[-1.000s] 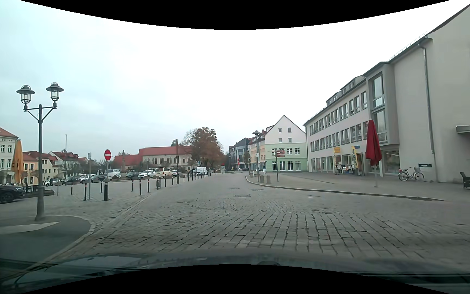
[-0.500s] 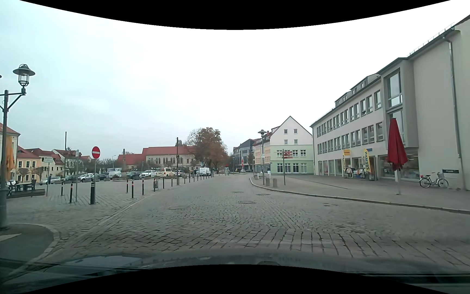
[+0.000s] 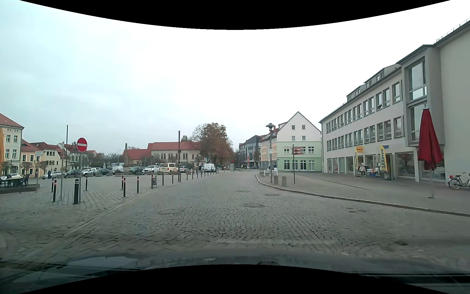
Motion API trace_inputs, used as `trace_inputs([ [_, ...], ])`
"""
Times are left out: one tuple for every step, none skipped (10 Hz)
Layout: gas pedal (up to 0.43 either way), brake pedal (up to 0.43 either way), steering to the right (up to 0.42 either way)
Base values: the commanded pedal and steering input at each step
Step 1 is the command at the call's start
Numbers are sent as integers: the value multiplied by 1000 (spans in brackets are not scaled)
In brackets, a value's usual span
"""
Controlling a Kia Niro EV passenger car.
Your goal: Follow the waypoints while adhering to traffic rules and regulations
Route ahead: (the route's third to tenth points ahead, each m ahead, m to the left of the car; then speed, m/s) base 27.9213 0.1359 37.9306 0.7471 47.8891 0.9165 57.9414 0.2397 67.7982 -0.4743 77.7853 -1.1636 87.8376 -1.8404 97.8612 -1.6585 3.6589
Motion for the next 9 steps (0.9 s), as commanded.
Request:
trace_inputs([
  [228, 0, -49],
  [228, 0, -45],
  [228, 0, -43],
  [228, 0, -38],
  [228, 0, -36],
  [228, 0, -34],
  [228, 0, -33],
  [228, 0, -33],
  [228, 0, -31],
])
